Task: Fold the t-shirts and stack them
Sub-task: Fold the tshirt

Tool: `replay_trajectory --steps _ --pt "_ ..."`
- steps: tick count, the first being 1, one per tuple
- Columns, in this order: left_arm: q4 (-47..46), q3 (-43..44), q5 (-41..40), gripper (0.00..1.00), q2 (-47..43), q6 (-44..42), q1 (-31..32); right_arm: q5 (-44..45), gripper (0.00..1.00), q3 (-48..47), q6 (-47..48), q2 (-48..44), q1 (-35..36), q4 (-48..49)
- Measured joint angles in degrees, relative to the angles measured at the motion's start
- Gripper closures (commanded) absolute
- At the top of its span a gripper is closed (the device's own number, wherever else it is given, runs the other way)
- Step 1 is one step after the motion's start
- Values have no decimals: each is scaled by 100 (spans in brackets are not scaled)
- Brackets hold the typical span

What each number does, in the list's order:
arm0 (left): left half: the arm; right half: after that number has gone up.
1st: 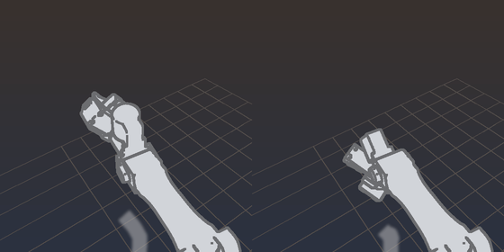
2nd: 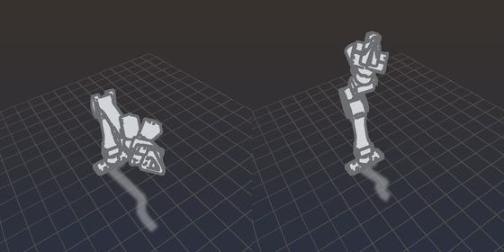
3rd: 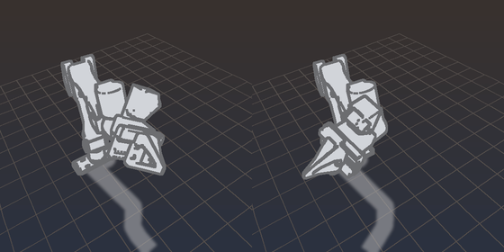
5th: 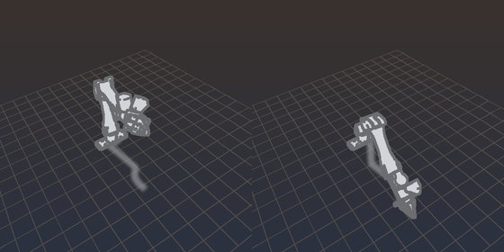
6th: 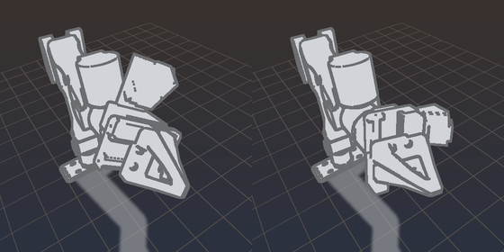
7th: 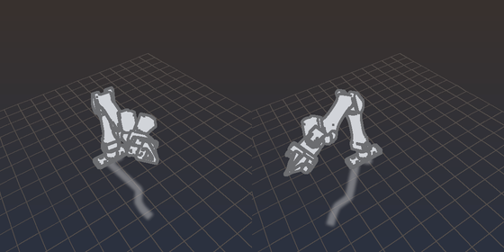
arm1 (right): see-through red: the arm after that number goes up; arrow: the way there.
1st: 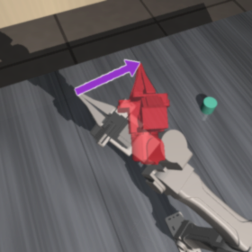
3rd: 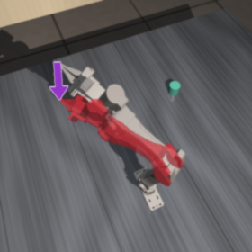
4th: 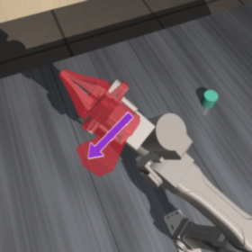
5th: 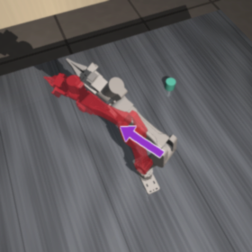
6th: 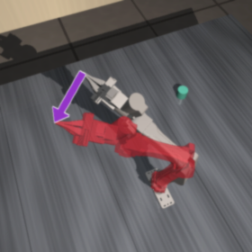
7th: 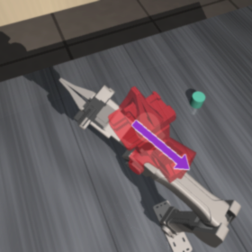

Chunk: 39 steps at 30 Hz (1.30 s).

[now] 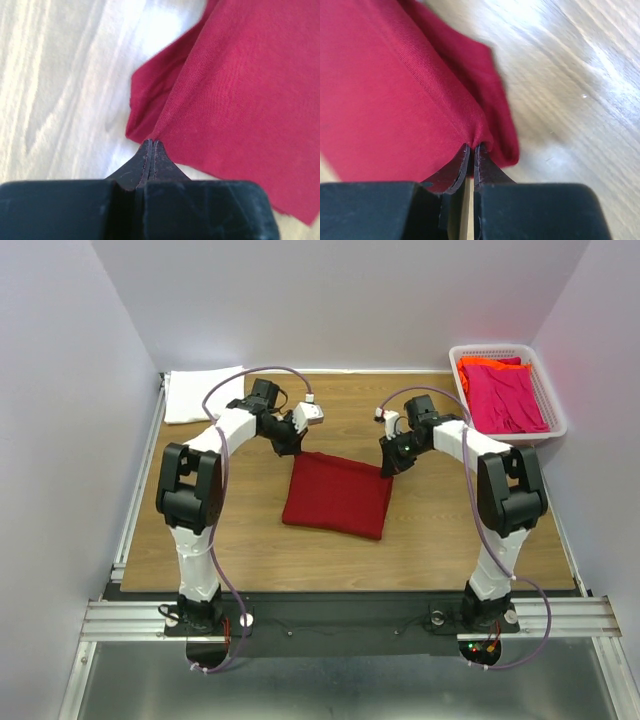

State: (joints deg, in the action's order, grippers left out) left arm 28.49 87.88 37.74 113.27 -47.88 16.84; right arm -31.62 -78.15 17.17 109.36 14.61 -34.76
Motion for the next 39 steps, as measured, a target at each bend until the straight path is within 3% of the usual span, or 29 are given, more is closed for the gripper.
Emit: replay_trajectory --steps 10,15,20,27,30,32,34,36,39 --pt "-400 684 -518 100 1139 396 297 752 99 -564 -48 802 20 267" --pt "-743 -33 -669 100 706 599 302 887 99 -1165 175 1217 87 448" --pt "-533 -1045 -782 100 -142 837 334 960 99 -1010 369 1130 162 688" --pt "-461 -798 -990 100 -354 1163 350 1213 99 -741 444 907 214 774" --pt "-560 -435 -1029 100 -125 1226 280 1276 88 -765 415 907 214 758" --pt "-651 -293 -1040 98 94 1263 219 1346 71 -822 378 927 214 723" --pt "-699 -179 -1040 86 361 1290 160 1405 53 -922 306 981 216 688" --pt "-763 -120 -953 69 625 1353 96 1495 45 -988 208 1021 225 688" --pt "-785 28 -933 56 649 1410 -20 1606 43 -1032 63 1019 225 675"
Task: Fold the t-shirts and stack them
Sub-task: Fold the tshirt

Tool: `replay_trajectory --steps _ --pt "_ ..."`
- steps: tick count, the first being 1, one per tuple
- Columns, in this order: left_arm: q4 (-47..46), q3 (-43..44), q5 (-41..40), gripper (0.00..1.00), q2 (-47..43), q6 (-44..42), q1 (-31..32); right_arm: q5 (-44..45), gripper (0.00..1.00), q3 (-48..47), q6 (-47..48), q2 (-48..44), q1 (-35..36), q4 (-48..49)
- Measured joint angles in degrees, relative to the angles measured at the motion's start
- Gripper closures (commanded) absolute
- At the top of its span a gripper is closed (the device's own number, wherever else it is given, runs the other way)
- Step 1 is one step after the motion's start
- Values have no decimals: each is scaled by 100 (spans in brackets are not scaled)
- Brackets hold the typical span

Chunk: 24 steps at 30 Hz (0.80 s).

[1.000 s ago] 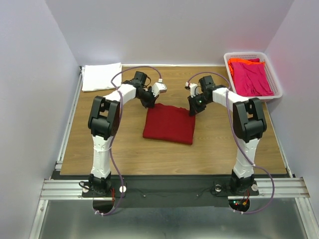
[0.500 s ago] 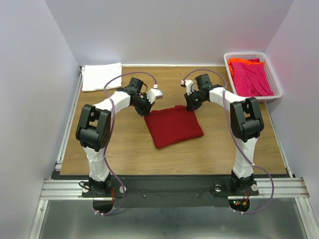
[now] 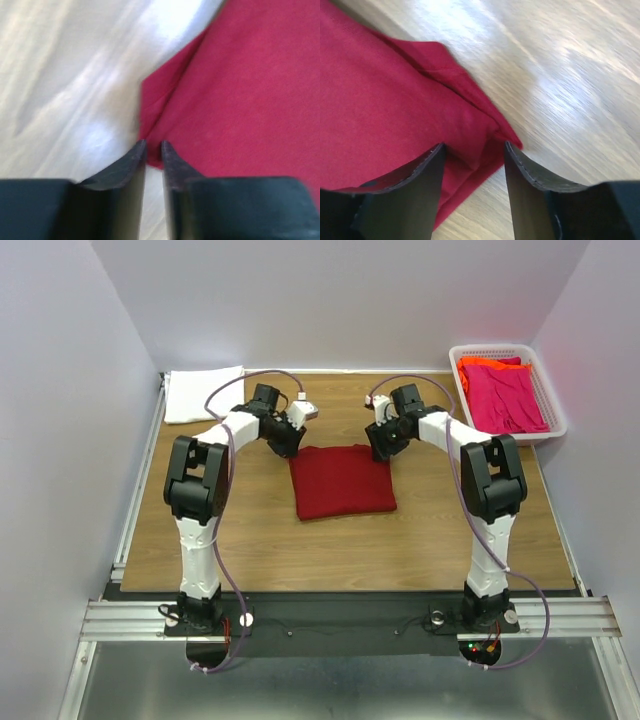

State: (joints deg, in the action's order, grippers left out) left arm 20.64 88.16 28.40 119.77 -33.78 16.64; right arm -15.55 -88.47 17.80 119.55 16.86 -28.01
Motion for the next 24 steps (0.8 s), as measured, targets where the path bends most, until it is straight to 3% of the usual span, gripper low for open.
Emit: replay_trajectory --steps 4,7,11,15,18,24 --pt "-39 26 133 51 -37 175 -369 37 46 -26 -278 -151 -33 -52" --pt "-164 -39 435 51 -297 400 -699 -269 61 -26 -595 -509 -179 -76" --pt "-636 -483 1189 53 -1174 973 -859 -1362 68 7 -1255 -1038 -328 212" --pt "-1589 -1032 2181 53 -1641 1864 -468 -2568 69 245 -2164 -1010 -267 990" --pt "-2312 -1373 2629 54 -1405 2603 -160 -3161 69 476 -2830 -535 -175 1604" --pt "-2953 -1211 2846 57 157 3668 -103 -3364 70 544 -3449 649 -162 2079"
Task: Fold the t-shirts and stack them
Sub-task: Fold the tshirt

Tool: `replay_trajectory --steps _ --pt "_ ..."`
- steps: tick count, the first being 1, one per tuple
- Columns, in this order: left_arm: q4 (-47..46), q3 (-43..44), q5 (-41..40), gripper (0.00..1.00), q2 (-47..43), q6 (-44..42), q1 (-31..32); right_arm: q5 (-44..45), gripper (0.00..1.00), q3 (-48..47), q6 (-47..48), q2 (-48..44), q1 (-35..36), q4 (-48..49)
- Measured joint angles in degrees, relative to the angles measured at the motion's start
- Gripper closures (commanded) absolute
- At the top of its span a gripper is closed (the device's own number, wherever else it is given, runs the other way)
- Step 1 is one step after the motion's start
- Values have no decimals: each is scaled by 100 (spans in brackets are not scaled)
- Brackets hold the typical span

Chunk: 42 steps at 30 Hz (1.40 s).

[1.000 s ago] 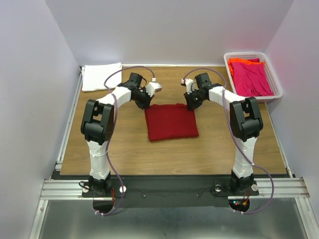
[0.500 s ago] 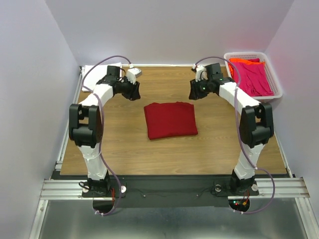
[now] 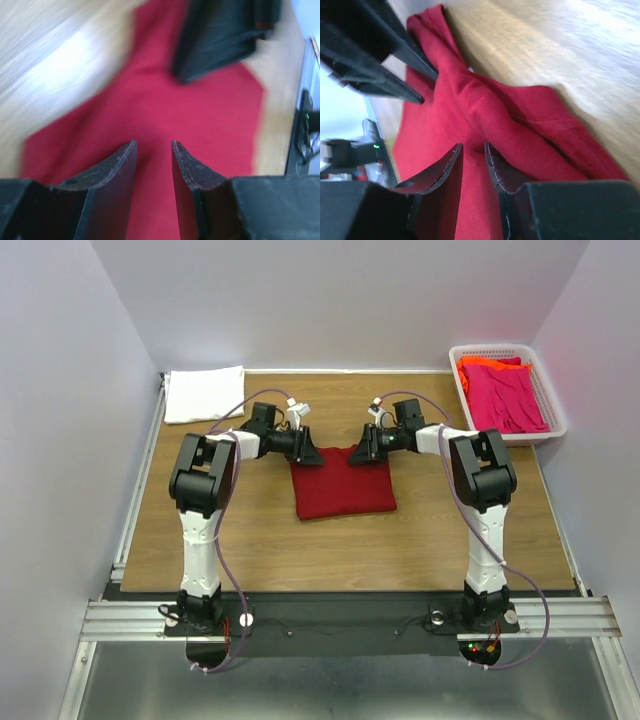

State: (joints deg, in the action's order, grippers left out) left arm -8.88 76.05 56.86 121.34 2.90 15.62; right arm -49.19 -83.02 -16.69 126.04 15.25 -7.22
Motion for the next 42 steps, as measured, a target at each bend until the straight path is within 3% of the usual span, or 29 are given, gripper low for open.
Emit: replay_trajectory --steps 3,6,9,14,19,24,27,30,37,42 --pt "90 581 455 58 693 367 -240 -162 69 -57 -170 197 -142 221" --pt "278 1346 295 58 1049 334 -424 -142 59 -291 -260 234 -238 313" --pt "479 1438 236 55 1019 184 -595 -90 53 -398 -372 177 -286 391" --pt "852 455 164 55 -175 -118 -640 -149 52 101 -697 -787 -306 428" --pt "573 -345 249 57 -1445 -173 -2 -439 53 970 -903 -1875 -50 684" --pt "216 -732 289 59 -1143 109 389 -584 53 1661 -859 -1344 424 743" --pt "186 -905 118 60 -466 232 210 -717 55 1847 -800 -839 310 632" --pt "164 -964 608 60 -186 452 -138 -811 57 1711 -557 -758 9 415" --pt "713 -1314 415 59 -859 -61 -501 -627 57 1572 -101 -1307 -238 -238" --pt "920 -1565 470 59 -1963 -264 -142 -699 60 1655 -105 -2116 245 -282"
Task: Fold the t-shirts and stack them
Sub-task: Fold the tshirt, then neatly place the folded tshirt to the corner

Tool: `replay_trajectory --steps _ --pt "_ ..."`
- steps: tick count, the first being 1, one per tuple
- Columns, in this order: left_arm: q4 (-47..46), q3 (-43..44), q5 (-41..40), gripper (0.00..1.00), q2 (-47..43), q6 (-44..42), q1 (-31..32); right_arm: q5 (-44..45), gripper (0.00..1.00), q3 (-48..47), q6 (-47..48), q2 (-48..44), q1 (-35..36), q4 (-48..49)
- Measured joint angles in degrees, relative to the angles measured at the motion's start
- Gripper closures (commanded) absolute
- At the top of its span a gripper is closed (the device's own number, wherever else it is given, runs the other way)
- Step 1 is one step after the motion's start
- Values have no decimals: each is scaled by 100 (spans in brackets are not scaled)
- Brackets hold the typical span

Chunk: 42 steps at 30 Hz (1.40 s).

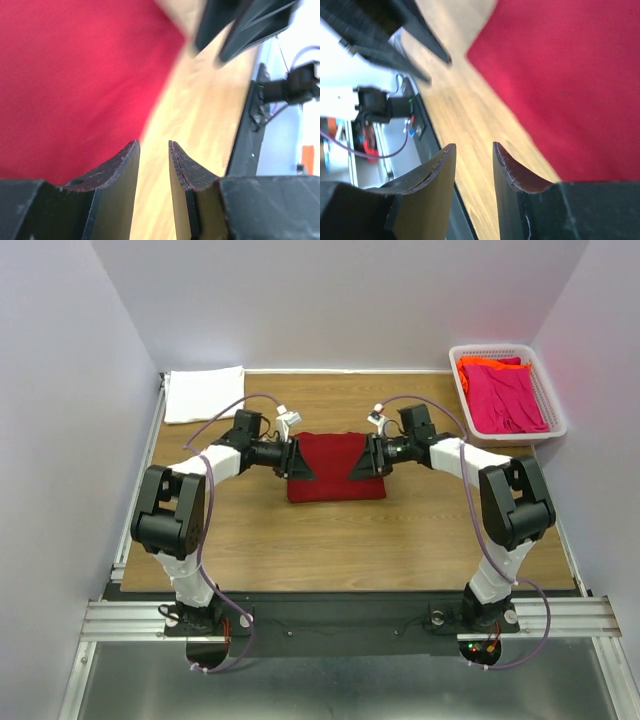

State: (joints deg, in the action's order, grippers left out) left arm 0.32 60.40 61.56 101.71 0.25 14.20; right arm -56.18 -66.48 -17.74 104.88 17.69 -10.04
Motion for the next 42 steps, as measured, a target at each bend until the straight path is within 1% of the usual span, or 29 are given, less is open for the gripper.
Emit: replay_trajectory --steps 3,5,7,8,10,11,12,17,18,21,23,25,27,29,30,32,33,34,36,38,42 --pt "-323 -160 133 59 -284 109 367 -37 61 0 4 17 278 66" --pt "-527 -319 210 59 -179 212 549 -11 62 0 37 267 334 85" --pt "-577 -398 223 59 122 238 570 66 61 0 109 592 308 81" --pt "-595 -428 192 59 372 236 527 140 62 0 173 881 278 55" --pt "-560 -433 109 60 918 208 361 157 62 9 216 1073 170 15" --pt "-496 -424 216 60 1117 238 284 155 62 37 267 1113 109 24" --pt "-444 -398 496 60 1316 264 153 142 62 68 304 1113 57 15" --pt "-57 -291 710 57 1377 -2 -216 39 62 234 485 1095 -247 22" --pt "144 -249 748 56 1353 -181 -282 20 62 271 487 1067 -267 15" --pt "903 -162 667 54 1038 -925 -391 66 56 334 481 833 -236 -94" --pt "1499 -144 579 53 542 -1493 -476 240 51 332 490 553 -157 -177" --pt "1823 -144 522 51 -120 -1753 -614 457 48 297 520 184 -48 -240" --pt "1836 -160 424 50 -859 -1716 -909 796 45 136 623 -142 166 -284" --pt "1698 -184 293 49 -1320 -1574 -1231 1373 45 -151 887 -411 605 -275" --pt "1539 -245 168 49 -1626 -1397 -1580 1687 45 -278 1040 -466 815 -267" --pt "1436 -297 -44 48 -1875 -1145 -1932 2249 45 -501 1373 -487 1252 -247" --pt "1397 -319 -258 45 -2017 -946 -2227 2739 45 -640 1628 -459 1646 -249" --pt "1368 -332 -382 44 -2074 -826 -2378 3003 45 -739 1751 -415 1897 -256" --pt "1338 -367 -841 42 -2146 -511 -2518 3755 45 -981 2153 -219 2448 -260" --pt "1338 -398 -1213 39 -2194 -256 -2559 4328 45 -1193 2461 66 2900 -256" --pt "1318 -494 -1818 38 -2262 109 -2592 5158 45 -1532 2892 671 3484 -306"
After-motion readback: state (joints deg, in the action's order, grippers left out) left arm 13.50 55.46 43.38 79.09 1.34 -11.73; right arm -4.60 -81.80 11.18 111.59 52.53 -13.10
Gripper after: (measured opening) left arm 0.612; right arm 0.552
